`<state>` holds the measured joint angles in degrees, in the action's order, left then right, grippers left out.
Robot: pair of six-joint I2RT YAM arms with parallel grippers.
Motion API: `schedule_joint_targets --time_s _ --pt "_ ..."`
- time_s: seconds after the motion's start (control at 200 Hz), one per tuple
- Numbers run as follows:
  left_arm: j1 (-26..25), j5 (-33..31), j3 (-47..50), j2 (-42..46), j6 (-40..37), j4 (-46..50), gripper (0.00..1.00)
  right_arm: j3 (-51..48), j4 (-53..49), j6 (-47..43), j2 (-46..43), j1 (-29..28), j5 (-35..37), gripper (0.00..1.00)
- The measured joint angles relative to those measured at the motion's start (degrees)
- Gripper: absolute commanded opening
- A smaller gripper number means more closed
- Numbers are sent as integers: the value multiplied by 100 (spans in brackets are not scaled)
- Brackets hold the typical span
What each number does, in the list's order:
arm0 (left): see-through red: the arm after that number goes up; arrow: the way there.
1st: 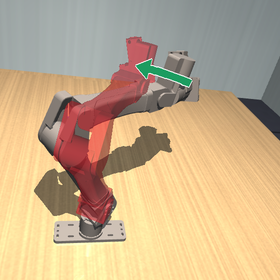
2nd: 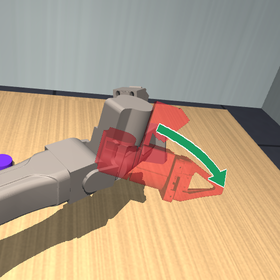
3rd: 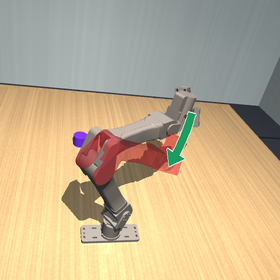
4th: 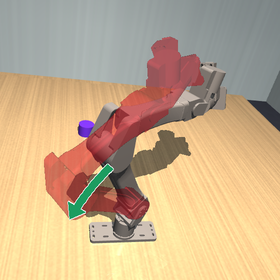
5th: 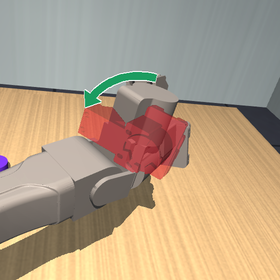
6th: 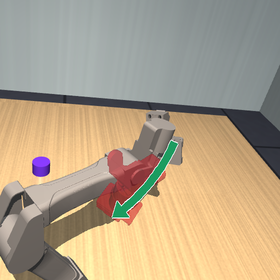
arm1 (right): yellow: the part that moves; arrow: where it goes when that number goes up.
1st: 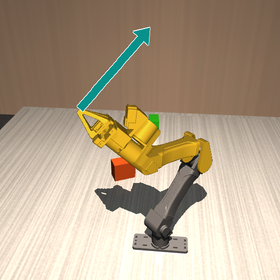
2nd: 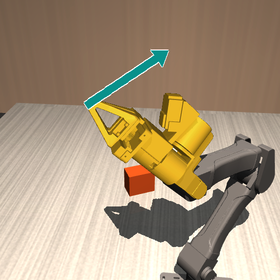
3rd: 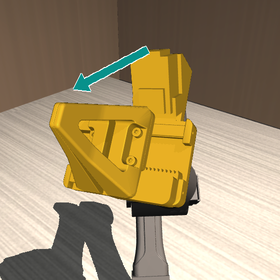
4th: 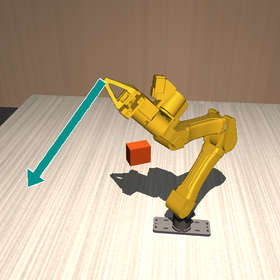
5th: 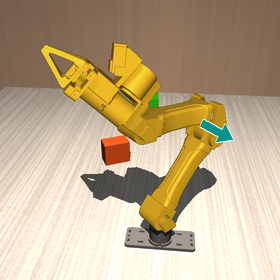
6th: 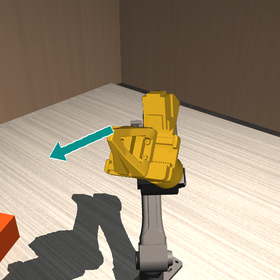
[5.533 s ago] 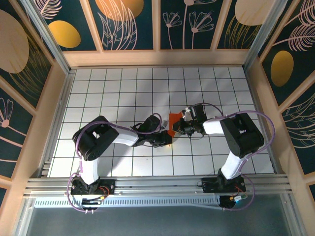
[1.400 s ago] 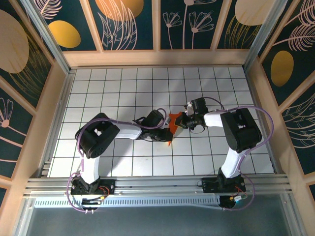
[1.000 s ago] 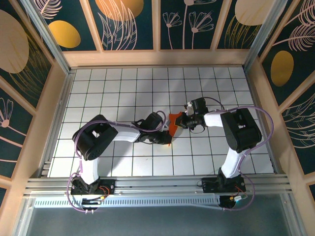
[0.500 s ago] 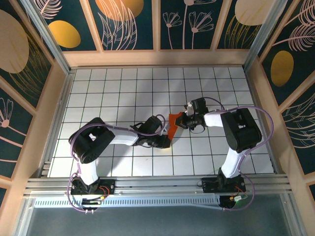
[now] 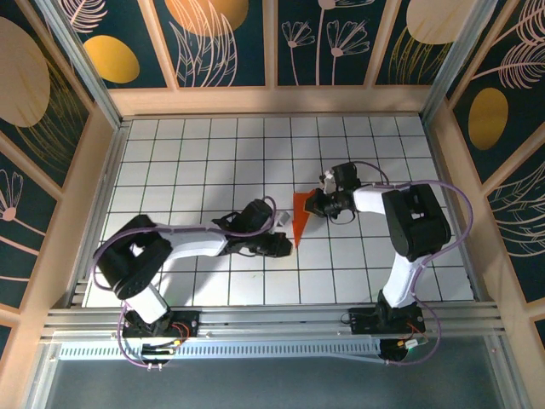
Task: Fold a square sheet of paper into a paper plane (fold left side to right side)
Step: Fold the wing for the fifth time at the center of the table, then turn over the paper plane at the center of the table.
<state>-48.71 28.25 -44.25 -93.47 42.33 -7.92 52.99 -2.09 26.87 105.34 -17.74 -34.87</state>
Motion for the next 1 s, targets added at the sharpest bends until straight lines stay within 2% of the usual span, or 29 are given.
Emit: schedule_joint_targets --time_s 0.11,0.21,0.27,0.395,0.52,0.671,0.926,1.001 --pt "450 -76 247 551 133 -247 7 326 -354 -170 -92 17 302 31" --pt "804 -385 356 876 201 -302 19 531 -719 -345 -398 11 713 43" --pt "944 -671 365 997 275 -313 22 640 -953 -444 -608 -24 1029 49" --pt "1021 -1552 365 1228 369 -278 37 903 -1523 -557 -881 -291 1941 58" --pt "1021 -2430 374 1502 461 -251 44 1073 -1982 -522 -907 -800 2686 63" --pt "1021 -3176 426 1840 511 -234 48 1250 -2433 -428 -765 -1357 3320 65" --pt "1021 -3654 662 2168 562 -94 49 1613 -2667 -363 -83 -1851 3805 66" --pt "1021 -3713 697 2179 581 -15 49 1676 -2706 -358 92 -1919 3906 62"
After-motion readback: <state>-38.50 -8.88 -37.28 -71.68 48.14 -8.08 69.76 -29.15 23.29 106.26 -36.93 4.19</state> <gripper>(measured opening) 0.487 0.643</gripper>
